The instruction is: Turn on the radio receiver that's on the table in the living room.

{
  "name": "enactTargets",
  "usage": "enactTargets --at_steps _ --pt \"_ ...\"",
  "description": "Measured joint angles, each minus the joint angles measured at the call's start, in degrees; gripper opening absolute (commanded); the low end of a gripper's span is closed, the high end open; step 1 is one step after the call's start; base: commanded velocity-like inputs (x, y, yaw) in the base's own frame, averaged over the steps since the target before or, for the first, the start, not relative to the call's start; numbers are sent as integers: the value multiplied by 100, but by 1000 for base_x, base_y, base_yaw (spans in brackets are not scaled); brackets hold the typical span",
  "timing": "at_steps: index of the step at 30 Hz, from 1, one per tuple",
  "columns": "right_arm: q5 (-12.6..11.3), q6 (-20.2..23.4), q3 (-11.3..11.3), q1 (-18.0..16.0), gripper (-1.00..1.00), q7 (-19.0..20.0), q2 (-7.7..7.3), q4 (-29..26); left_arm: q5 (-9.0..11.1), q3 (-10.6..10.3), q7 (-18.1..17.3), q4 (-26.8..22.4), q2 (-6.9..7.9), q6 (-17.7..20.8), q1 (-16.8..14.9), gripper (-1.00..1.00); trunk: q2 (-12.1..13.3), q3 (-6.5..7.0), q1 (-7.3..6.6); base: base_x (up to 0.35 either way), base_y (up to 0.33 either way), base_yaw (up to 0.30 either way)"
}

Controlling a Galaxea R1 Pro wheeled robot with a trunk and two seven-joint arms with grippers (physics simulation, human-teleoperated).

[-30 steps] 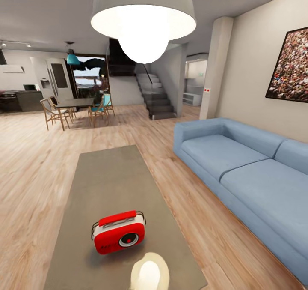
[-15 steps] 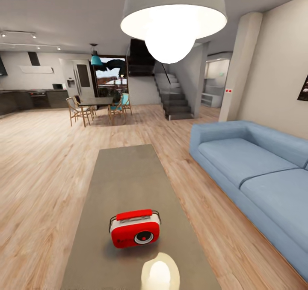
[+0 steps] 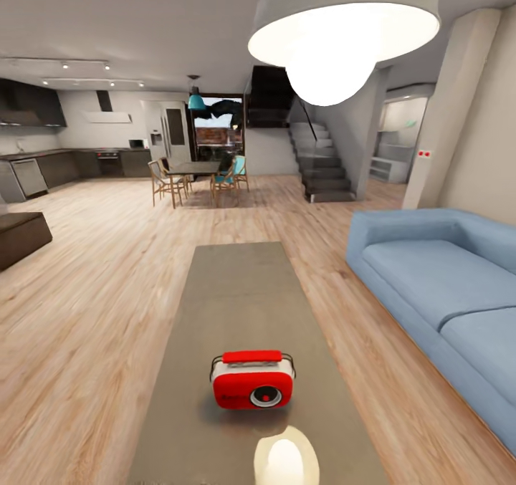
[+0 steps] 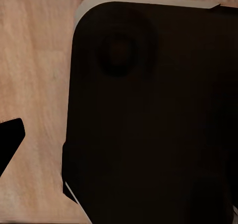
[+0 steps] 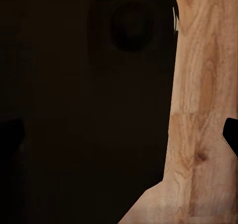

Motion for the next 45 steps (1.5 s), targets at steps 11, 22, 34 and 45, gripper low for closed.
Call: enactTargets --at_steps 11,22,34,45 --pt "0 8 0 0 100 6 0 0 -1 2 -8 3 0 0 0 100 0 0 0 72 0 131" --pt "0 9 0 -1 100 9 0 0 -7 9 -17 3 0 -5 0 100 0 0 0 309 0 3" --pt "1 9 1 0 100 9 0 -1 -4 1 -10 -2 0 -1 0 100 0 0 0 178 0 0" --pt "0 9 0 0 100 9 0 0 -5 -7 -2 -2 0 0 0 100 0 0 0 1 0 0"
